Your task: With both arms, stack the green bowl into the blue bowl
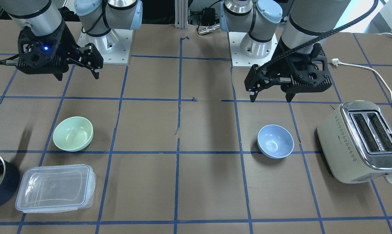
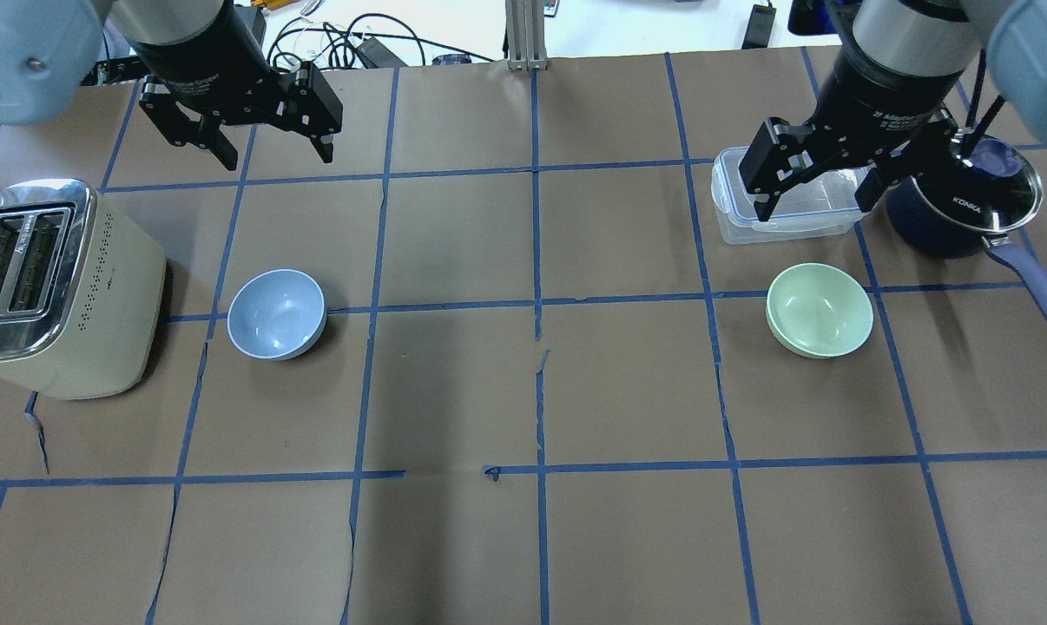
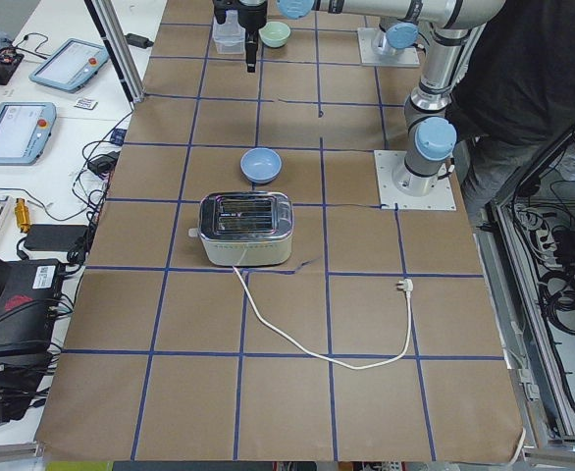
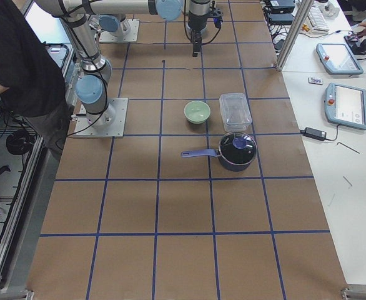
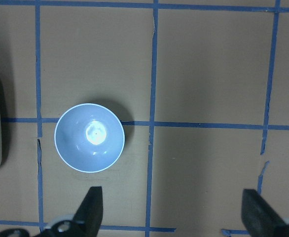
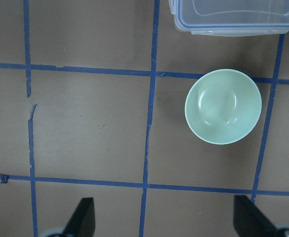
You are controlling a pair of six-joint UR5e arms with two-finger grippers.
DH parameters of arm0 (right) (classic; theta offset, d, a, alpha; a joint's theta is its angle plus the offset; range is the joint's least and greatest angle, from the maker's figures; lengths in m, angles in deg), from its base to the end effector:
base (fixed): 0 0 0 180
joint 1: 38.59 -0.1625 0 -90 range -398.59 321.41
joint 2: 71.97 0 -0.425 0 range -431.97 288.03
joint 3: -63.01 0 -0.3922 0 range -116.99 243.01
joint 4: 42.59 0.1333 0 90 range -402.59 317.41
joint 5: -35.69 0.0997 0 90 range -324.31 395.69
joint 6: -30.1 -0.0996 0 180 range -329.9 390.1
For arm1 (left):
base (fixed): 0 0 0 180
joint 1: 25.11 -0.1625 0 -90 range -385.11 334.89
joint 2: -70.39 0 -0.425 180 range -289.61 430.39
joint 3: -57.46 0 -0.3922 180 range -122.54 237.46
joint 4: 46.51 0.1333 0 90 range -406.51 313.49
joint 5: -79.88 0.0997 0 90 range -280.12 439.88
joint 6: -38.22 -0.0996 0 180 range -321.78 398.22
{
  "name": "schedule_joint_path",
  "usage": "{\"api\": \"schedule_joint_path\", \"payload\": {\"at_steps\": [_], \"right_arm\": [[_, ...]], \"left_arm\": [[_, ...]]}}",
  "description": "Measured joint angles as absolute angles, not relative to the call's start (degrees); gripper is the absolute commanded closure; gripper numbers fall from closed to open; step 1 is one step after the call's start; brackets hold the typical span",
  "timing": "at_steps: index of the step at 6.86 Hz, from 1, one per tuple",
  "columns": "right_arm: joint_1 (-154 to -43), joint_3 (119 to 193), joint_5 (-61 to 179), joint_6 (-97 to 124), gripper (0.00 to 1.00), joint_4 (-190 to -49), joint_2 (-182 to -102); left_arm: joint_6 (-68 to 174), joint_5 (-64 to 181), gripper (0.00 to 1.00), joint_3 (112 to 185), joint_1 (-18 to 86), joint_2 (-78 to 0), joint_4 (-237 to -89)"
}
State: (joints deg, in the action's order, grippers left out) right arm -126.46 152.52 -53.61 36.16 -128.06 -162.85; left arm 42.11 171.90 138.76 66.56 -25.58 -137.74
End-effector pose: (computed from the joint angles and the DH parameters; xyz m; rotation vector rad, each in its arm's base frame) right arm 0.1166 -0.4843 0.4919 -0.1066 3.1225 0.0846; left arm -0.1454 -0.5342 0.5070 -0.0609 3.1068 -0.0433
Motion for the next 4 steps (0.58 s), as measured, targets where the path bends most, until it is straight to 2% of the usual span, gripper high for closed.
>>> {"api": "schedule_joint_path", "payload": {"at_steps": [2, 4], "right_arm": [[-126.19, 152.79, -54.27, 35.8, 0.0, -128.69, -162.72], [-124.49, 152.89, -54.48, 36.0, 0.0, -130.47, -160.38]], "left_arm": [[41.19, 171.98, 0.0, 139.24, 66.25, -25.63, -137.88], [39.44, 171.89, 0.0, 144.56, 65.31, -27.05, -135.51]]}}
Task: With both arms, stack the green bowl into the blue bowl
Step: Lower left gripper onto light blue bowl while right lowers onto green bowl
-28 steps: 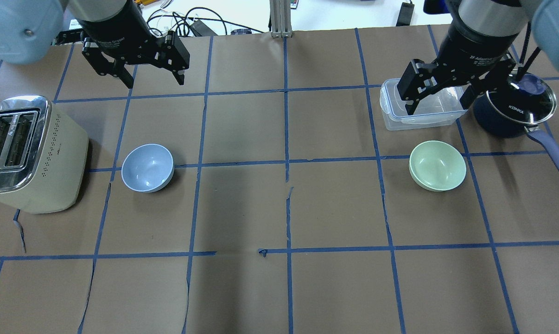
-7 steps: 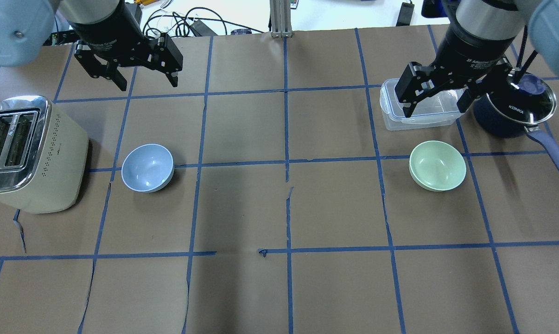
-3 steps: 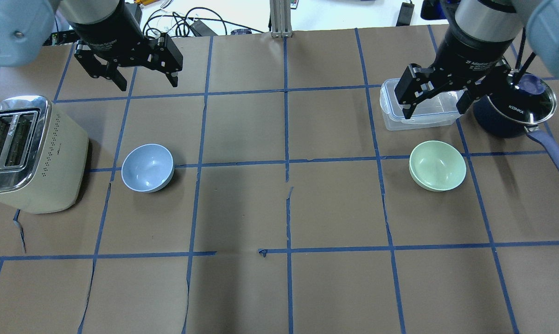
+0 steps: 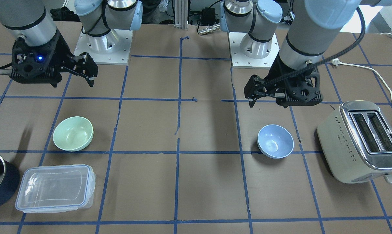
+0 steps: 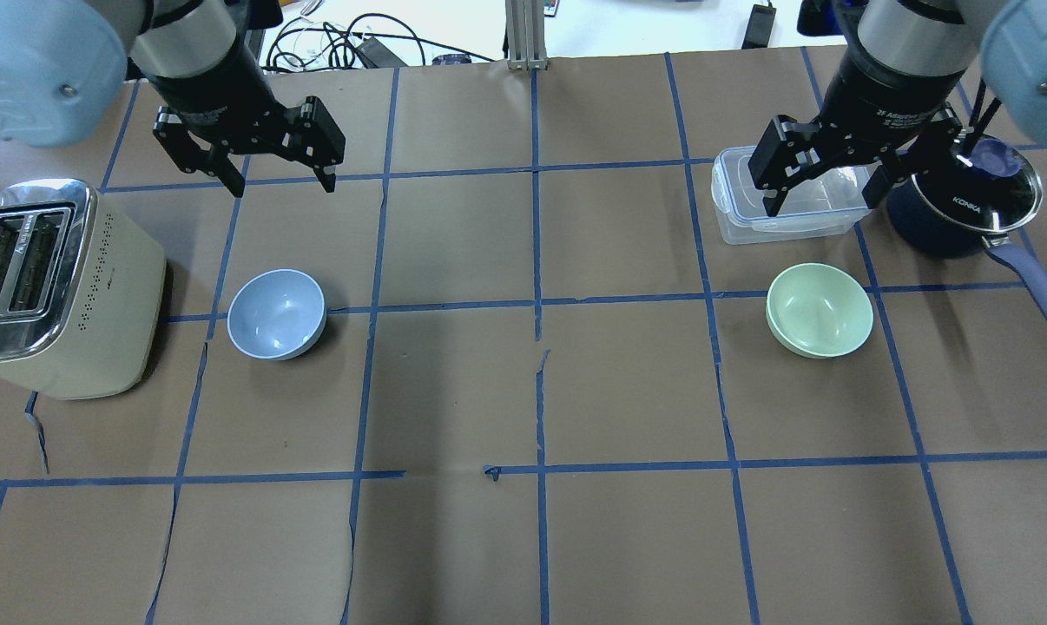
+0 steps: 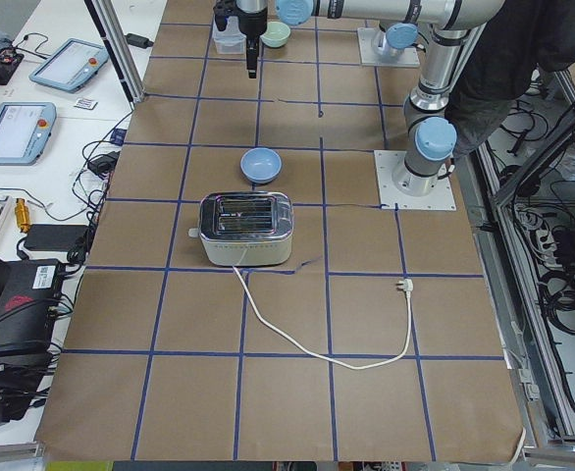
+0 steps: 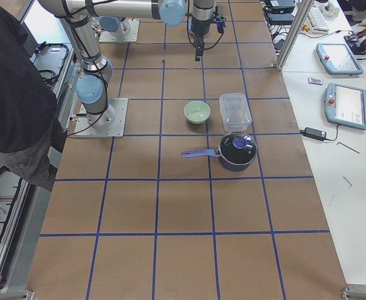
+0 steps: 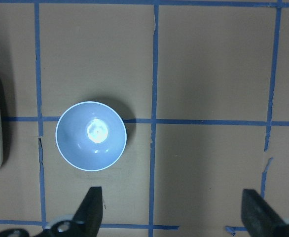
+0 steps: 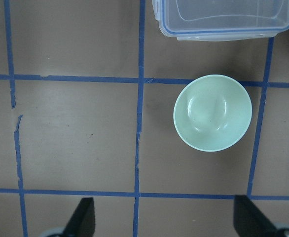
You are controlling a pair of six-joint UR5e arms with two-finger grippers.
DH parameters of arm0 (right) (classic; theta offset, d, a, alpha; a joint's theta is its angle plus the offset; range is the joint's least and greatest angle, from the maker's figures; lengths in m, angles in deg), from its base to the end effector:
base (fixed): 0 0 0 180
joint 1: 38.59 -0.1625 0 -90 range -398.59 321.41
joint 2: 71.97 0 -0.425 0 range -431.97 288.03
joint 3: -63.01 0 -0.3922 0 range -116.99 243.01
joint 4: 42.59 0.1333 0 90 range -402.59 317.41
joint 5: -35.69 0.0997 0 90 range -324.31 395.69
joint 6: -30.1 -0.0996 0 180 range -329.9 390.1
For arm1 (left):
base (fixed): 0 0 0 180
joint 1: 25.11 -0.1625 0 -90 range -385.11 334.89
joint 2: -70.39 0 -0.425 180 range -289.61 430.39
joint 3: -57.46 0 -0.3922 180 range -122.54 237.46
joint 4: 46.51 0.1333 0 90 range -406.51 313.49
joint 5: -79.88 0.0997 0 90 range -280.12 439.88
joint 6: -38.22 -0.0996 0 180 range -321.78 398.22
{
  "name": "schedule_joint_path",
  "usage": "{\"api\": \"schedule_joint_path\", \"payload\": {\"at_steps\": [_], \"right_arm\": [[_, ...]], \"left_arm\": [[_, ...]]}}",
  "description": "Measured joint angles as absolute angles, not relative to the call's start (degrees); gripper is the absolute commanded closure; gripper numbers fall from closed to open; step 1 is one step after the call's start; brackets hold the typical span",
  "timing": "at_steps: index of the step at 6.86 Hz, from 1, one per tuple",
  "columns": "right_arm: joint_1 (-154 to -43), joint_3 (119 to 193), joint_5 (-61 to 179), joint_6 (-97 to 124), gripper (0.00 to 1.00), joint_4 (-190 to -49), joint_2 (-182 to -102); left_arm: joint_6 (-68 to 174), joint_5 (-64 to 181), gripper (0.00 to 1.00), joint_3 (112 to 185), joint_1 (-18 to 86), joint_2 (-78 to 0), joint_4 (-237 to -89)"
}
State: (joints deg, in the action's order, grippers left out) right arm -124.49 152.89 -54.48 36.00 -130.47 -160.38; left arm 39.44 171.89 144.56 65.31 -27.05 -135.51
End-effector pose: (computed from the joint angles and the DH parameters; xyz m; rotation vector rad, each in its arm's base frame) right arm 0.0971 -0.5054 0.4716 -0.0494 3.1372 0.0984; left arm -0.1338 -0.5384 0.4474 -0.0200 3.1041 0.0951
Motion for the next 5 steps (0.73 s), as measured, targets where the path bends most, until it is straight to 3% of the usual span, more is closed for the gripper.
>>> {"api": "schedule_joint_path", "payload": {"at_steps": [3, 5], "right_arm": [[-121.19, 154.31, -54.35, 36.95, 0.0, -133.38, -154.77], [-120.77, 159.45, -54.6, 37.55, 0.0, -141.44, -152.71]], "left_arm": [[37.87, 172.13, 0.0, 160.05, 63.58, -31.09, -120.14], [33.3, 174.52, 0.09, 164.18, 63.36, -35.7, -114.34]]}}
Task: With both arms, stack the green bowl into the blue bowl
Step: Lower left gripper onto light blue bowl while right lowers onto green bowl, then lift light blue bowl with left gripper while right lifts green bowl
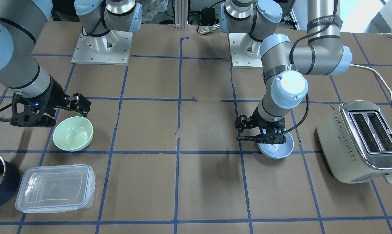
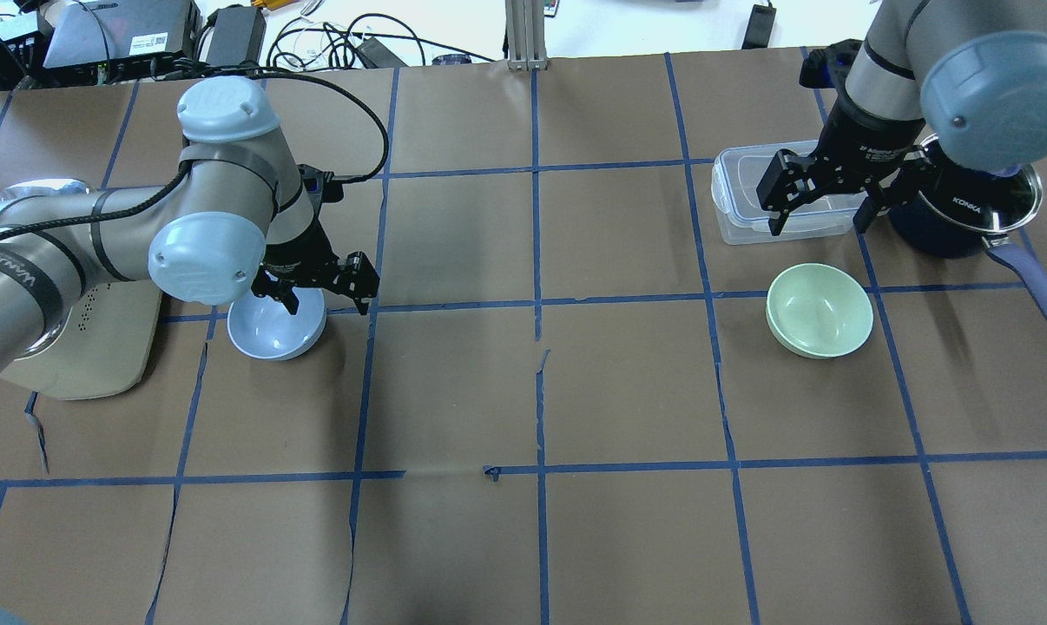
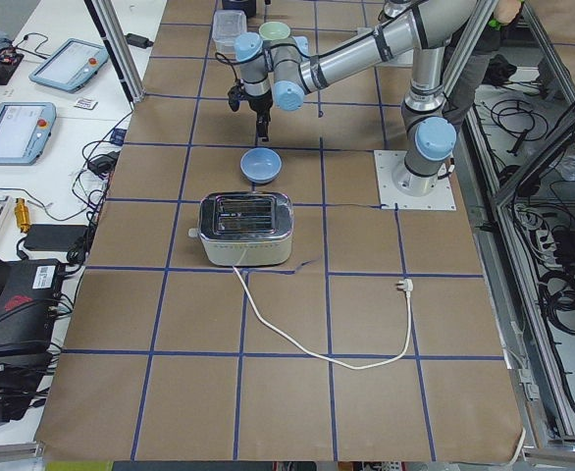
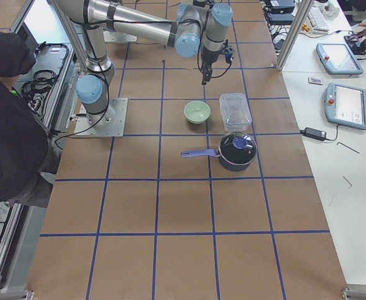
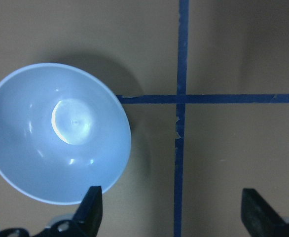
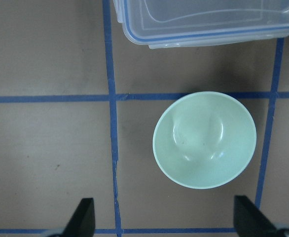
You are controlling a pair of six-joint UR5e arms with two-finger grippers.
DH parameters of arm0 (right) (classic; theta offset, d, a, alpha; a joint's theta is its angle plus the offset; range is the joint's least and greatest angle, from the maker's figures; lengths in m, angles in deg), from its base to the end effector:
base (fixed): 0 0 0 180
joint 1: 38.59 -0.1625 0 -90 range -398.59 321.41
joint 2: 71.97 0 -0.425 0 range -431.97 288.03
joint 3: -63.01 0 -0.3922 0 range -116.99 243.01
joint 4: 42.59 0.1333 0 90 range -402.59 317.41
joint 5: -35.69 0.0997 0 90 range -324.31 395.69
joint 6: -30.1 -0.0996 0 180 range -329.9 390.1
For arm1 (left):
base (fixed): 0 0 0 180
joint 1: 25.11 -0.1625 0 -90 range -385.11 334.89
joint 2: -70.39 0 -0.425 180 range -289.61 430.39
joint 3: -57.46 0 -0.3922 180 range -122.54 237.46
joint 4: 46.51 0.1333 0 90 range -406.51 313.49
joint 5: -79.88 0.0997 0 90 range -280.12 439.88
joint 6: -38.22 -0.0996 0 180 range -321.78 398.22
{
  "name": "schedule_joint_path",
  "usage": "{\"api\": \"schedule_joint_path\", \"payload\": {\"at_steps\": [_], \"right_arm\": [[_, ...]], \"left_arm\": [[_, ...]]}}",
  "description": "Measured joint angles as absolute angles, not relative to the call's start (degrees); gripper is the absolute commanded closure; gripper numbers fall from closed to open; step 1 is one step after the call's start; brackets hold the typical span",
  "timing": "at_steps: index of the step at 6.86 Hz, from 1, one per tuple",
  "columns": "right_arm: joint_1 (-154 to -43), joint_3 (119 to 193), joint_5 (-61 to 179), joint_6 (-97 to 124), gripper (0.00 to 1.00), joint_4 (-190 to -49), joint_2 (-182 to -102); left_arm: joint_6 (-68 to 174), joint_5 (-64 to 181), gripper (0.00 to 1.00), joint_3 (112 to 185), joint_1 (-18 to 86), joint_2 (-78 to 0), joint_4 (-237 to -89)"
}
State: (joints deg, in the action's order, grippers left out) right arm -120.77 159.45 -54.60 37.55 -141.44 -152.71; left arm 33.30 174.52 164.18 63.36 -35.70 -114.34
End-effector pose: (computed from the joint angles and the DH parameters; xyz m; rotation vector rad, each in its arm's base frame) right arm 0.0590 -0.5462 0.3651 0.0096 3.1252 0.1864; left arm -0.1111 -0.5302 0.2424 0.1020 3.0560 0.2912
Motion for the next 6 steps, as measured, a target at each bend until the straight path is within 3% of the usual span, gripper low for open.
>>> {"api": "schedule_joint_path", "payload": {"at_steps": [1, 2, 3, 6], "right_arm": [[-120.66, 162.9, -54.97, 37.8, 0.0, -146.87, -151.6], [-120.63, 166.38, -55.17, 37.88, 0.0, -152.44, -150.67], [-120.6, 169.43, -55.21, 37.98, 0.0, -156.67, -150.12], [-120.59, 172.75, -55.31, 38.04, 0.0, -159.88, -147.94]], "left_arm": [[31.16, 176.16, 0.28, 164.49, 63.33, -37.4, -113.74], [30.12, 177.41, 0.76, 164.59, 63.31, -38.61, -113.3], [29.74, 177.97, 1.0, 164.62, 63.31, -39.49, -112.85], [30.14, 178.39, 1.0, 164.23, 63.36, -40.14, -112.26]]}}
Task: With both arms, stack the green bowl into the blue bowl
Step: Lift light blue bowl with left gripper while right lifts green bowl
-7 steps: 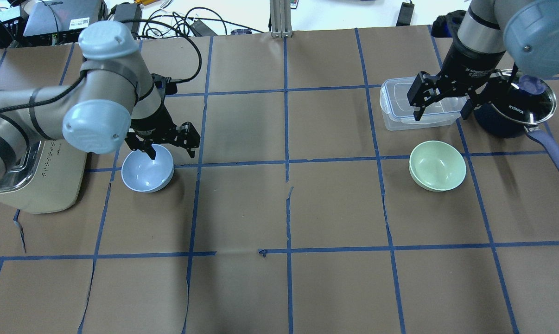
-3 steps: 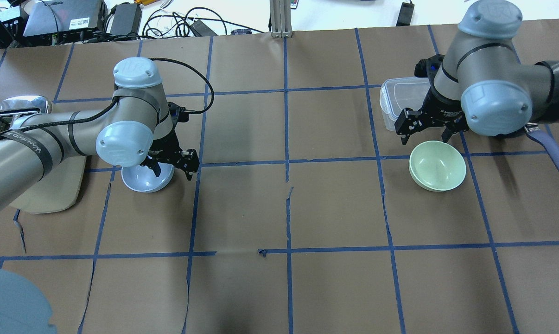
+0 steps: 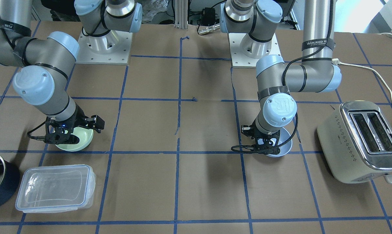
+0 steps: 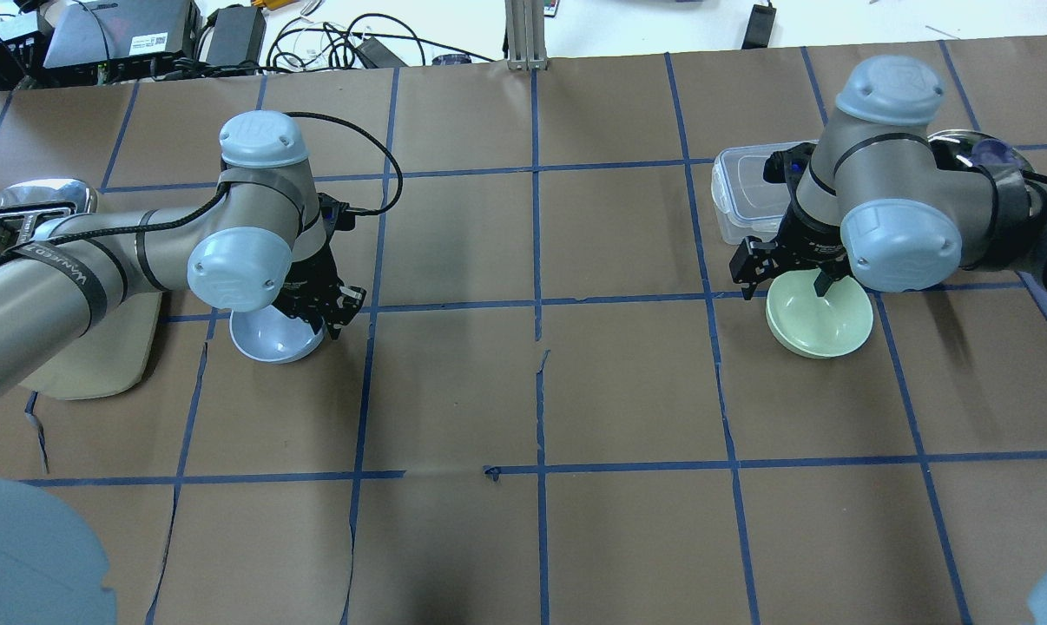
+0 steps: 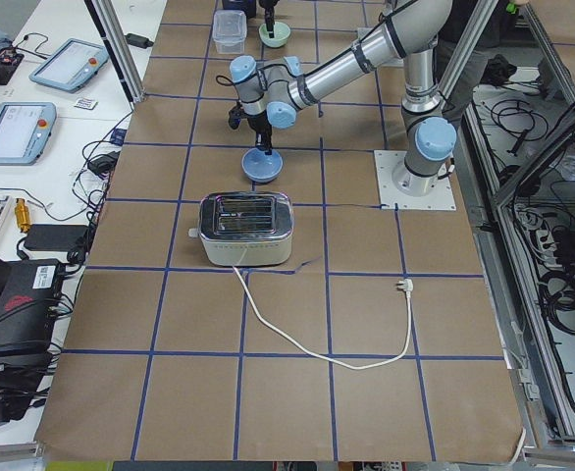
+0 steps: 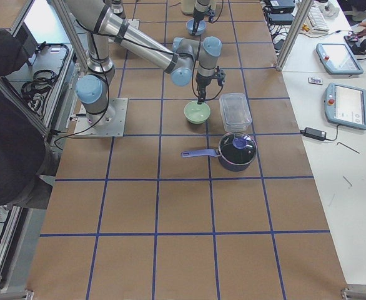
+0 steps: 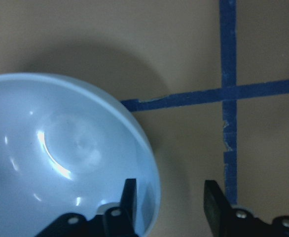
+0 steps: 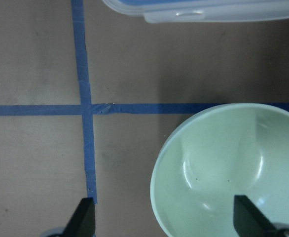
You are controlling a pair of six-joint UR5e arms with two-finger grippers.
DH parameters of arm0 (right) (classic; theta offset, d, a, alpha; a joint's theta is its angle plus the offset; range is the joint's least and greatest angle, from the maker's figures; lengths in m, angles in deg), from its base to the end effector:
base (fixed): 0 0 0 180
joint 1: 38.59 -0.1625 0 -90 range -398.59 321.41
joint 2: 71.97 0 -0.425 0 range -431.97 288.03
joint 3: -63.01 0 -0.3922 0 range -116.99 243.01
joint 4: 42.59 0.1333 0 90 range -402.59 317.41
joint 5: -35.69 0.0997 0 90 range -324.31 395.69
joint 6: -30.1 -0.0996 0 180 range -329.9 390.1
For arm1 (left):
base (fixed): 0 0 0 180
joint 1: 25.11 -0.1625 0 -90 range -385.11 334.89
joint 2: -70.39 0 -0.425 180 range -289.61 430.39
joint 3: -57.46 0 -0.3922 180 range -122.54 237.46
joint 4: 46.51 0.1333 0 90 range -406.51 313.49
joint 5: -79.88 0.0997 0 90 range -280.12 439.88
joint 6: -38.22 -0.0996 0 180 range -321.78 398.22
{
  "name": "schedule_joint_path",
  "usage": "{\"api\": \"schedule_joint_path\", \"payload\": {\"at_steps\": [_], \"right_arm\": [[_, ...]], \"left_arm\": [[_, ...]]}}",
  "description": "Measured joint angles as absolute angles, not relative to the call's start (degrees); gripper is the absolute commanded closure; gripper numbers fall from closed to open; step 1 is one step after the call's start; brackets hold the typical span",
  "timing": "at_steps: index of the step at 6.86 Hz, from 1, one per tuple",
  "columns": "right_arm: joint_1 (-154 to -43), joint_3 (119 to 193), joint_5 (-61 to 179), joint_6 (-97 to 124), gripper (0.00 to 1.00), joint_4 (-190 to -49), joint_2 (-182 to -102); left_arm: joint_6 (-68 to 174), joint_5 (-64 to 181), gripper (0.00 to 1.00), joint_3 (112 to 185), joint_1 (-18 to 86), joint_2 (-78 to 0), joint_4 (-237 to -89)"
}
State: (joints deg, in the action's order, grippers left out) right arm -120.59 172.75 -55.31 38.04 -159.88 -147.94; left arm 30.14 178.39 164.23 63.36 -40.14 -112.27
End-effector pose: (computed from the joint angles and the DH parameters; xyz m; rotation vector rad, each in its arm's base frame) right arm 0.0583 -0.5302 0.2466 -0.0001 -3.1349 -0.1795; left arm -0.1042 -0.5389 0.2044 0.1964 2.9856 0.3599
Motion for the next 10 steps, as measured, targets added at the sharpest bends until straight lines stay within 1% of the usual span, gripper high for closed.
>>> {"api": "schedule_joint_path", "payload": {"at_steps": [2, 5, 6, 7, 8, 9, 10], "right_arm": [[-120.59, 172.99, -55.38, 37.98, 0.0, -160.0, -146.24], [-120.5, 173.02, -55.59, 37.81, 0.0, -160.01, -144.43], [-120.32, 173.04, -55.59, 37.81, 0.19, -160.03, -144.19], [-119.78, 173.05, -55.45, 37.86, 0.48, -160.07, -143.82], [-119.0, 173.05, -55.34, 37.97, 0.74, -160.07, -143.44], [-118.51, 173.04, -55.3, 37.98, 0.94, -160.03, -143.28], [-118.31, 172.95, -55.28, 37.95, 1.0, -159.98, -143.27]], "left_arm": [[30.83, 178.25, 1.0, 162.73, 64.37, -39.13, -112.43], [45.8, 175.78, 1.0, 154.64, 73.33, -41.13, -114.17], [51.54, 171.9, 1.0, 152.28, 76.22, -42.51, -114.29], [56.92, 168.07, 1.0, 150.48, 78.83, -43.98, -114.09], [60.82, 165.12, 1.0, 148.76, 81.71, -45.65, -114.03], [62.6, 163.0, 1.0, 147.56, 84.59, -46.83, -114.26], [63.96, 162.26, 1.0, 147.14, 87.42, -47.34, -114.45]]}}
